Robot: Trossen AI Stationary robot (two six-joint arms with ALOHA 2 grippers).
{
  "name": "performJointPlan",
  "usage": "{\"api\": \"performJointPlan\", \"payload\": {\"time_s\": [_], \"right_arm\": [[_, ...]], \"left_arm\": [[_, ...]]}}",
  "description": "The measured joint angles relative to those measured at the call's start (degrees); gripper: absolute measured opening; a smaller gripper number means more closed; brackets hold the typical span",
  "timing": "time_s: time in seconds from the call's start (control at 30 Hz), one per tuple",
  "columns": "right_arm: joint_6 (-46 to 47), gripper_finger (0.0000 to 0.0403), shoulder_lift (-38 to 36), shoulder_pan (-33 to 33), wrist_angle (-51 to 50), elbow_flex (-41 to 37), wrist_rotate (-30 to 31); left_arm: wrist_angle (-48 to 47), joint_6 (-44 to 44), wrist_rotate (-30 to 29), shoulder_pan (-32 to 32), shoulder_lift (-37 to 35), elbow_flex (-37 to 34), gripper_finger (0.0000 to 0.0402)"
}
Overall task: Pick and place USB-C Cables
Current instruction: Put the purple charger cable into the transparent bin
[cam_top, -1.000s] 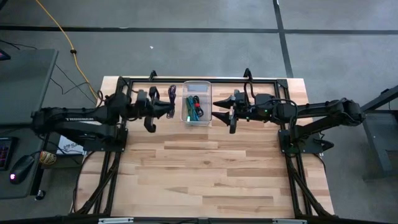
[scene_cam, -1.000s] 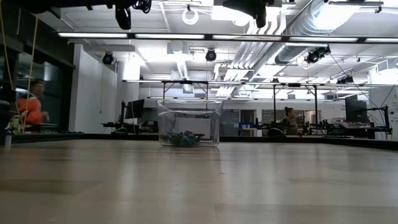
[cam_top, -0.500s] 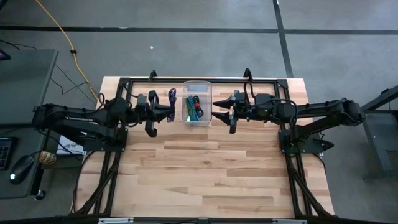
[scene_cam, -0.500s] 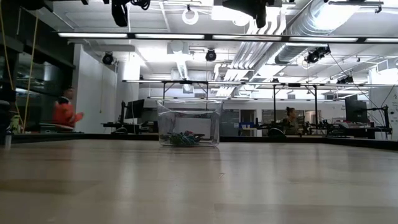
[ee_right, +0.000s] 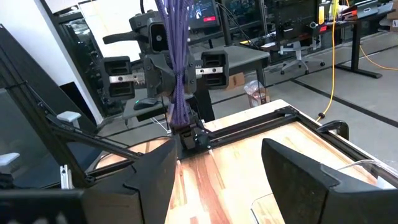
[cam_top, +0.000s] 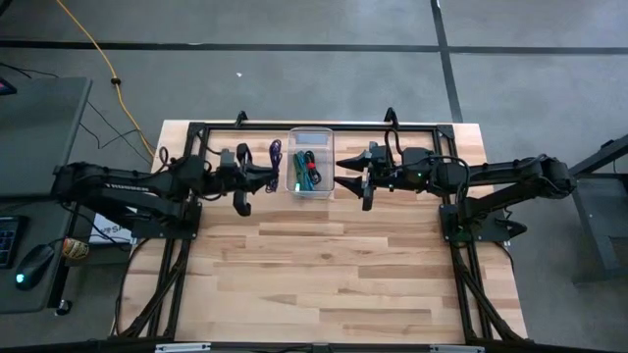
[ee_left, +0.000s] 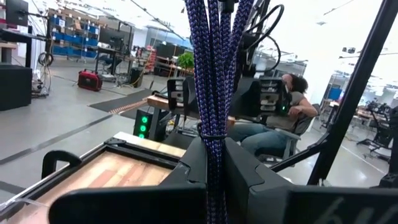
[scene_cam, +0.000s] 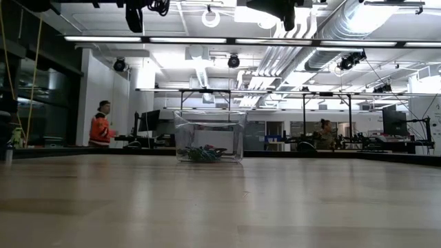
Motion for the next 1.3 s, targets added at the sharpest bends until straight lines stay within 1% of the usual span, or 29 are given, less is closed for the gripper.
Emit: {"api": "performJointPlan", "payload": {"time_s": [0.17, 0.3, 0.37, 0.53, 0.6, 0.7, 0.87, 1.1, 1.17, 1.3], "right_arm": [[0.00, 0.0226, 0.00, 0.01, -0.02, -0.02, 0.00], [0.00, 0.0226, 0.00, -0.01, -0.02, -0.02, 0.00], [0.00, 0.0226, 0.00, -0.01, -0.01, -0.02, 0.00], [0.00, 0.0226, 0.02, -0.01, -0.02, -0.02, 0.00], [0.00, 0.0226, 0.02, -0.01, -0.01, -0.02, 0.00], [0.00, 0.0226, 0.02, 0.00, -0.01, -0.02, 0.00], [2.53, 0.0226, 0.02, 0.03, -0.02, -0.02, -0.02], [4.05, 0.0226, 0.02, 0.03, -0.01, -0.02, -0.02], [4.09, 0.0226, 0.02, 0.03, -0.02, -0.04, -0.01], [4.09, 0.0226, 0.02, 0.03, -0.04, -0.04, 0.00]], "left_arm": [[0.28, 0.00, 0.01, 0.00, 3.13, 0.32, 0.0000], [-1.54, 1.10, 0.13, 0.85, 8.53, 5.51, 0.0000], [-6.22, 2.35, 0.17, 2.18, 11.97, 10.34, 0.0000], [-24.47, 2.79, 0.02, 8.40, 22.30, 23.81, 0.0000], [-28.00, 1.27, -0.02, 11.01, 26.30, 27.61, 0.0000], [-28.96, -3.37, -0.02, 14.11, 31.65, 30.92, 0.0000], [-29.15, -11.94, -0.02, 16.55, 38.67, 32.44, 0.0000], [-34.02, -13.23, 0.74, 15.49, 45.53, 32.44, 0.0000], [-35.01, -14.77, -0.66, 14.97, 46.77, 32.44, 0.0000], [-36.95, -19.85, -5.25, 14.67, 48.00, 32.41, 0.0000]]}}
